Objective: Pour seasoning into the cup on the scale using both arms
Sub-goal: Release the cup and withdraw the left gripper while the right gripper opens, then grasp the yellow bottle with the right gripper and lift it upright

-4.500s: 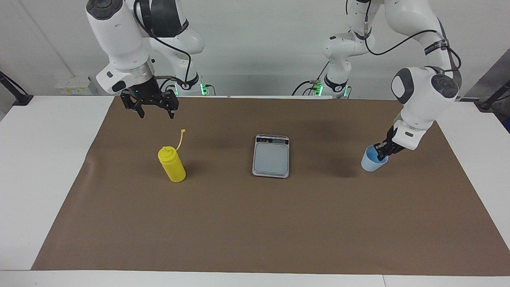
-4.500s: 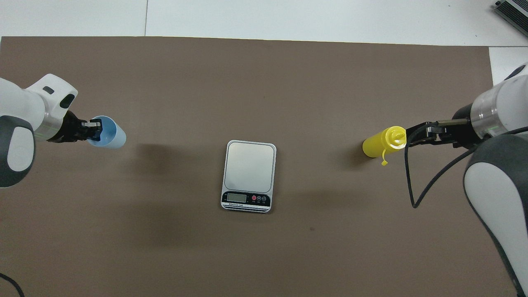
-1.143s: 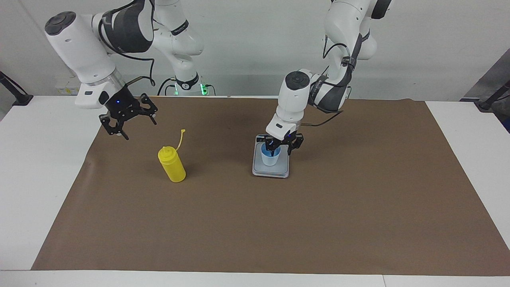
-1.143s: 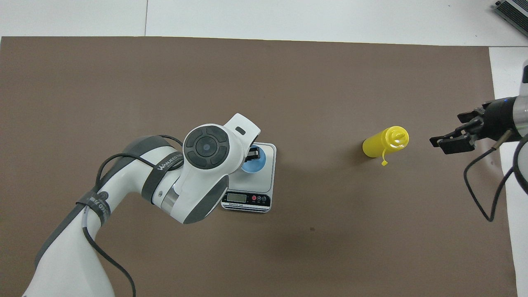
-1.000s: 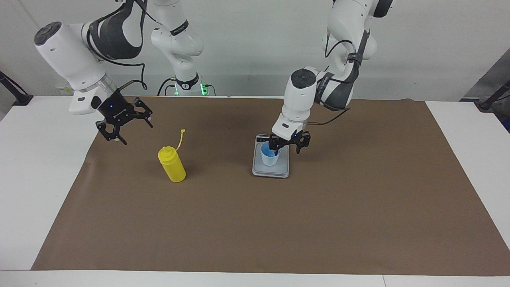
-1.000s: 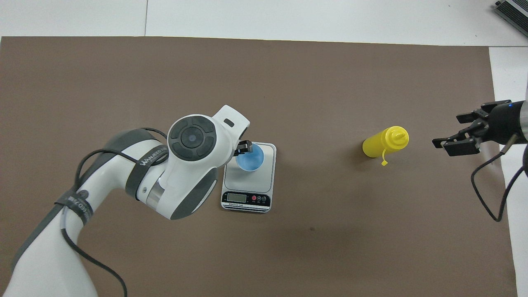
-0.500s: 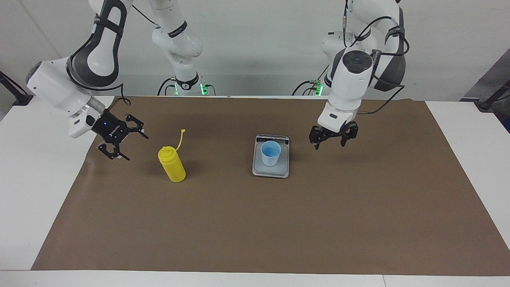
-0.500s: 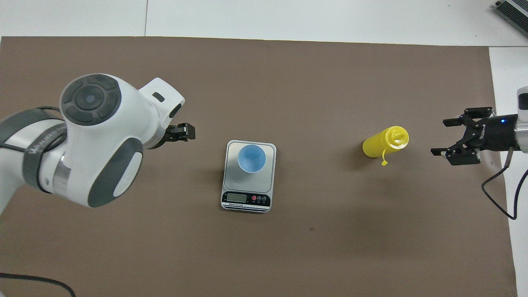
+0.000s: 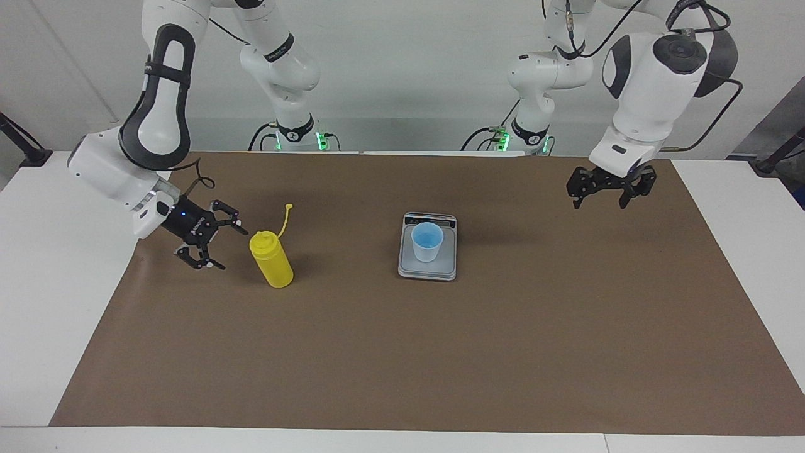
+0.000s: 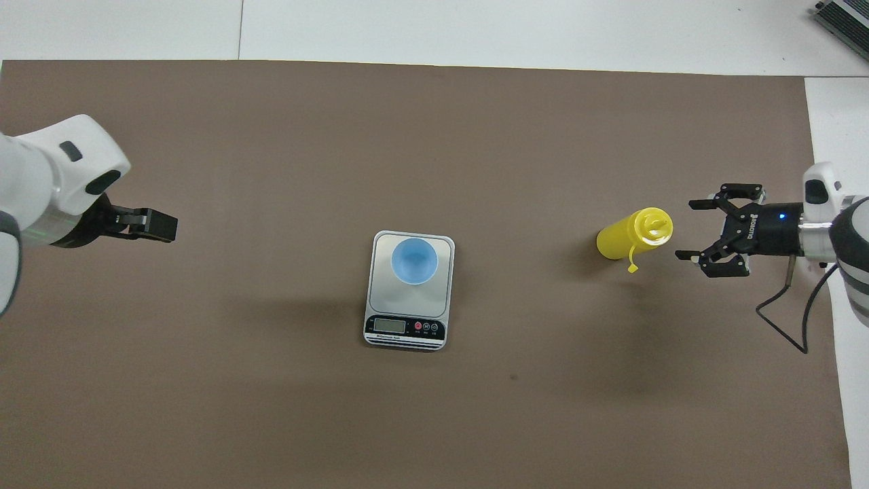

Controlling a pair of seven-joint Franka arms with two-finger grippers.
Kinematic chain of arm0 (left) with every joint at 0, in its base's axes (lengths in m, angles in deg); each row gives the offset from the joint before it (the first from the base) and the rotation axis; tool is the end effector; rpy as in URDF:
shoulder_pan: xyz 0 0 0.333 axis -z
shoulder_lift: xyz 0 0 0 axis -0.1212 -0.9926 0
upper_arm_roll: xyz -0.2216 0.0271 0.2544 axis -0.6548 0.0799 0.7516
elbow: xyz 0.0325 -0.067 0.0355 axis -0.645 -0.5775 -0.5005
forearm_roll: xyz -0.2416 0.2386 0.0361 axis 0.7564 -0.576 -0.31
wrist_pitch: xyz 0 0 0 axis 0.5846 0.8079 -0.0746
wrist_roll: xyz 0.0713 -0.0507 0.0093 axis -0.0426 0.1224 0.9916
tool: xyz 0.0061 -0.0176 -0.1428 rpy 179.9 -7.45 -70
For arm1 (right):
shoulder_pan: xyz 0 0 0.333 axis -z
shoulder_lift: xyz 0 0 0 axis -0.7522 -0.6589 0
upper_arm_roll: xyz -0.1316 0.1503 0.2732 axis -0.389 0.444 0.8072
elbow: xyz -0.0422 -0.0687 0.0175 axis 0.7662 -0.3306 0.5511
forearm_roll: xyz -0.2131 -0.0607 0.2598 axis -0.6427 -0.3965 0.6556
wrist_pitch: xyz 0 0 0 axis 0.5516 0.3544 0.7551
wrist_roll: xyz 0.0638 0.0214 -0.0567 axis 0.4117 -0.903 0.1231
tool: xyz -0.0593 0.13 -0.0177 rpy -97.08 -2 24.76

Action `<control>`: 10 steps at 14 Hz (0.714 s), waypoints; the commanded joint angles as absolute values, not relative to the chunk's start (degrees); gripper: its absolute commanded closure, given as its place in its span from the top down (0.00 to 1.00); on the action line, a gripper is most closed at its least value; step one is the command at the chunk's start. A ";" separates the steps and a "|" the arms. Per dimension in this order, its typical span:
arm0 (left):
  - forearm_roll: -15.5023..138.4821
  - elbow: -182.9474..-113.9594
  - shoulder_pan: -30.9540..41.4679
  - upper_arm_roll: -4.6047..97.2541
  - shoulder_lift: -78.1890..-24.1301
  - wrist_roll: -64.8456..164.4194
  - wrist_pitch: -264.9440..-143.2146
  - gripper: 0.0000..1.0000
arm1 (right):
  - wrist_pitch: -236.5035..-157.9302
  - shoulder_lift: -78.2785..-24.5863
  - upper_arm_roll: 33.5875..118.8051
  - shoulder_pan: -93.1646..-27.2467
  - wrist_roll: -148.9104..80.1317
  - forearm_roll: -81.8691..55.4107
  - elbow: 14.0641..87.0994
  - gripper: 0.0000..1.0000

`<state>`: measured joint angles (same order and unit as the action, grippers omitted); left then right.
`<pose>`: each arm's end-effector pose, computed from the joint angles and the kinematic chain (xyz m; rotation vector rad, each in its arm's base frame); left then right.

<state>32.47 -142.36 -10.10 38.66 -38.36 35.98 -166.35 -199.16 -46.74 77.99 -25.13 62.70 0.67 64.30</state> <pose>0.4916 -0.0587 0.5543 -3.0625 0.1766 -0.0178 0.5323 -0.0820 0.3789 -2.1902 -1.3929 -0.6876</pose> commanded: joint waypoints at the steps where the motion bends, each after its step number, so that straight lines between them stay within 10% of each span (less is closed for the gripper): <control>1: 33.98 -138.15 -13.02 38.19 -37.94 32.42 -160.81 1.00 | -204.15 -46.28 78.31 -27.58 66.77 6.44 67.15 1.00; 10: 38.20 -133.82 -14.17 38.45 -38.29 32.32 -158.07 1.00 | -209.96 -47.17 78.31 -32.26 68.96 16.90 71.63 1.00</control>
